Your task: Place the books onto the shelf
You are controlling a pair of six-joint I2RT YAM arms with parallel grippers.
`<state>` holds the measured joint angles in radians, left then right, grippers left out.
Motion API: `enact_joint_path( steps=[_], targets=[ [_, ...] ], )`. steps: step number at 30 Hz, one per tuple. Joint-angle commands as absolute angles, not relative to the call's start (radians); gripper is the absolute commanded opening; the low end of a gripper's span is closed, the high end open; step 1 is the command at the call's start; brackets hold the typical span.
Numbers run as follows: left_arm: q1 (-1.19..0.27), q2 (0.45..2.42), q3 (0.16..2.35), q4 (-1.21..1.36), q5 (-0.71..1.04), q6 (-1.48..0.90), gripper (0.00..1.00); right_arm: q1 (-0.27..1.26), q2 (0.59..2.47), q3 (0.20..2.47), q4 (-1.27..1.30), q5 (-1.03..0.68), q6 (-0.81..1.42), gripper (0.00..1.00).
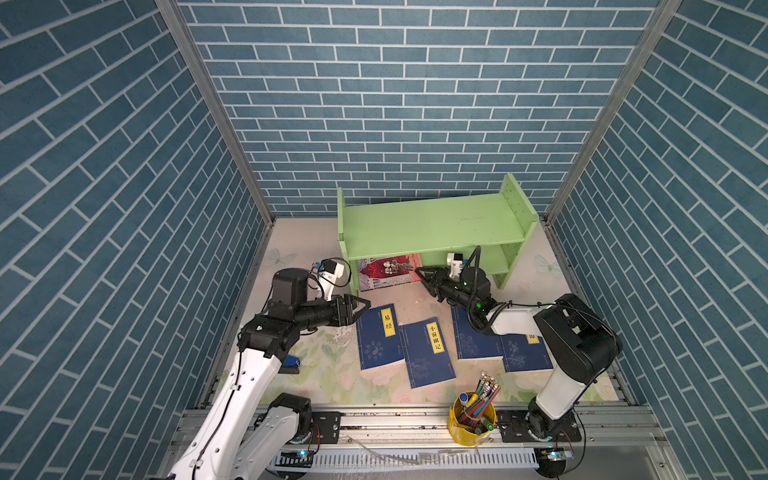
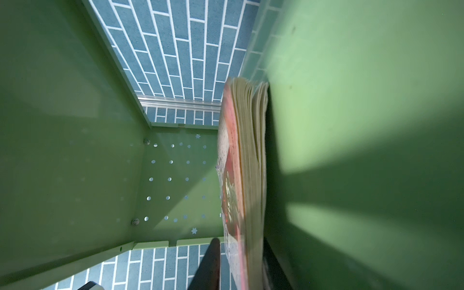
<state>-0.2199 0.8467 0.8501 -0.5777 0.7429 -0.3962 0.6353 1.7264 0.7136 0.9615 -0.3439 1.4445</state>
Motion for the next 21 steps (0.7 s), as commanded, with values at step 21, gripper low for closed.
enact_joint_path(
  steps=[21],
  targets=[
    [-0.215,0.835,0.84,-0.639,0.618,-0.194,0.61,0.623,1.545,0.726,0.551,-0.264,1.345,0.42]
  ],
)
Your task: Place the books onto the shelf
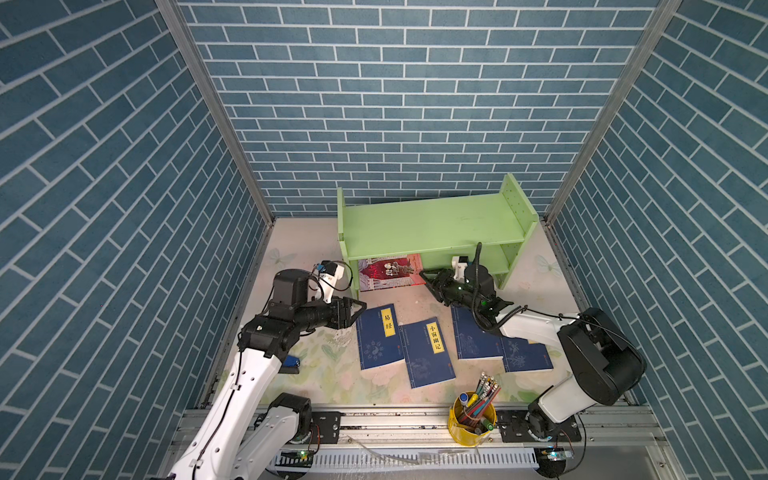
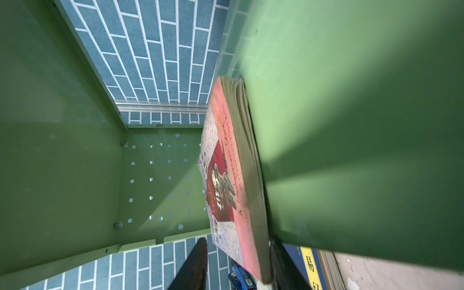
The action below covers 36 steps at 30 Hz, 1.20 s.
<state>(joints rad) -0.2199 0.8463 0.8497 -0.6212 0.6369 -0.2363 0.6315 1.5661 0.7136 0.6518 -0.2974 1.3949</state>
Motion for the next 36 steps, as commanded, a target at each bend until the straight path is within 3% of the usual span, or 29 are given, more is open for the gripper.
enact_joint_path(
  steps=[1,10,16,36],
  targets=[
    [-0.215,0.834,0.838,-0.641,0.614,-0.189,0.61,0.62,1.541,0.726,0.543,-0.264,1.337,0.42],
    [-0.215,0.827,0.818,-0.653,0.589,-0.111,0.61,0.612,1.466,0.736,0.453,-0.221,1.258,0.37],
    [-0.215,0.825,0.794,-0.657,0.553,-0.028,0.61,0.612,1.443,0.74,0.462,-0.227,1.225,0.29],
    [-0.215,0.822,0.777,-0.651,0.479,0.003,0.62,0.606,1.611,0.795,0.603,-0.266,1.232,0.23]
  ],
)
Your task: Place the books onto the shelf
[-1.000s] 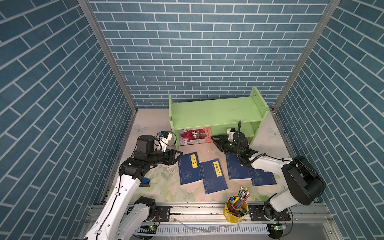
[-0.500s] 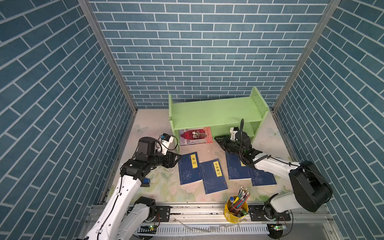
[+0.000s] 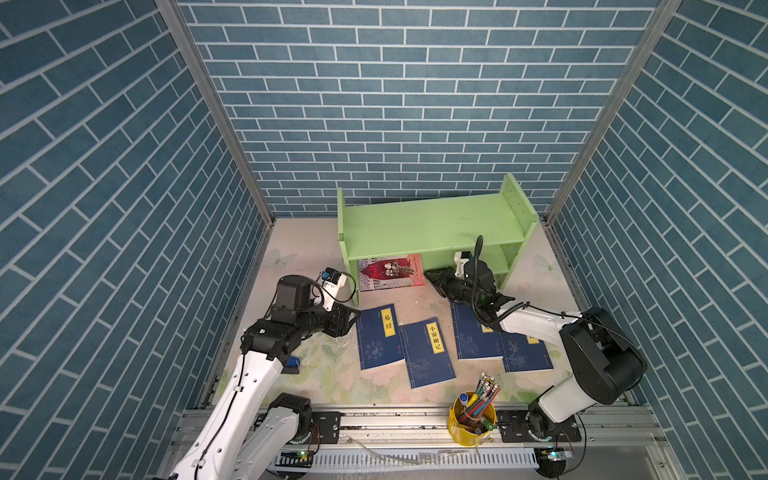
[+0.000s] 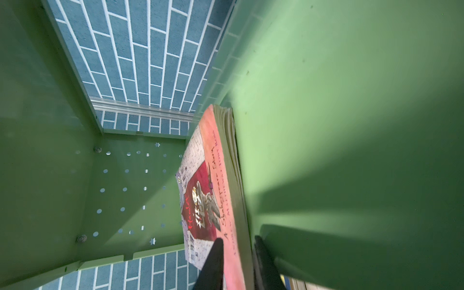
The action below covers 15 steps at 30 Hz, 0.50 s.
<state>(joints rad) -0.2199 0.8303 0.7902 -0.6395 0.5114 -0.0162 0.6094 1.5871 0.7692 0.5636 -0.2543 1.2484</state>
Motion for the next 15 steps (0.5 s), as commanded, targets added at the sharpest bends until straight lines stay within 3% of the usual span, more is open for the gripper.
enact_joint_path(
  steps=[1,15],
  targets=[
    [-0.214,0.824,0.775,-0.65,0.463,0.003,0.62,0.606,1.619,0.795,0.613,-0.269,1.238,0.23],
    [-0.214,0.84,0.701,-0.538,0.29,0.065,0.62,0.615,1.702,0.833,0.69,-0.317,1.302,0.21]
  ],
)
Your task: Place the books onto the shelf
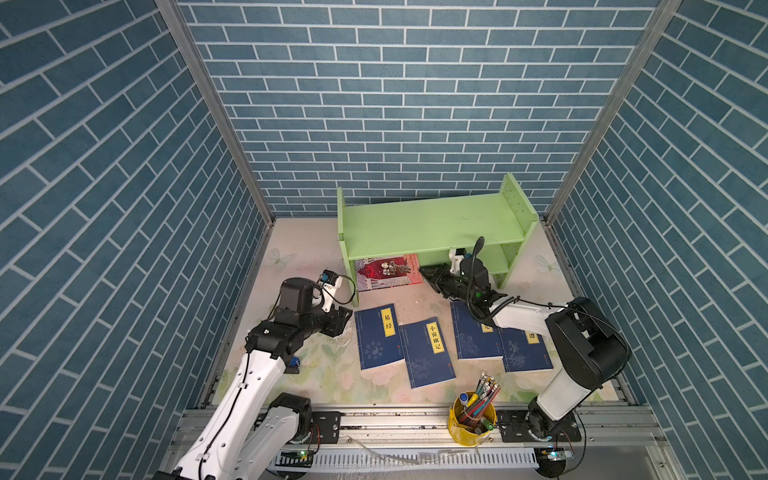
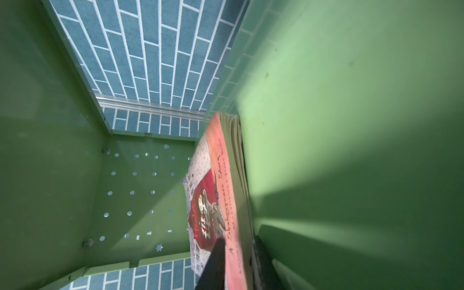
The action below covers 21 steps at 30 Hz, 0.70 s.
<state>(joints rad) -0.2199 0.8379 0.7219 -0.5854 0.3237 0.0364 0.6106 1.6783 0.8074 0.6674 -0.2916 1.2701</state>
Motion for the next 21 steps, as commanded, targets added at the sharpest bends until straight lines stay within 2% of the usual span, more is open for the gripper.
enact_joint_path(
  steps=[1,14,21],
  targets=[
    [-0.215,0.84,0.701,-0.525,0.294,0.064,0.62,0.617,1.707,0.833,0.695,-0.316,1.306,0.21],
    [-0.215,0.877,0.588,-0.285,0.366,0.052,0.64,0.639,1.744,0.813,0.761,-0.307,1.355,0.2],
    [-0.215,0.906,0.543,-0.156,0.353,0.075,0.64,0.643,1.693,0.792,0.725,-0.278,1.35,0.25]
  ],
)
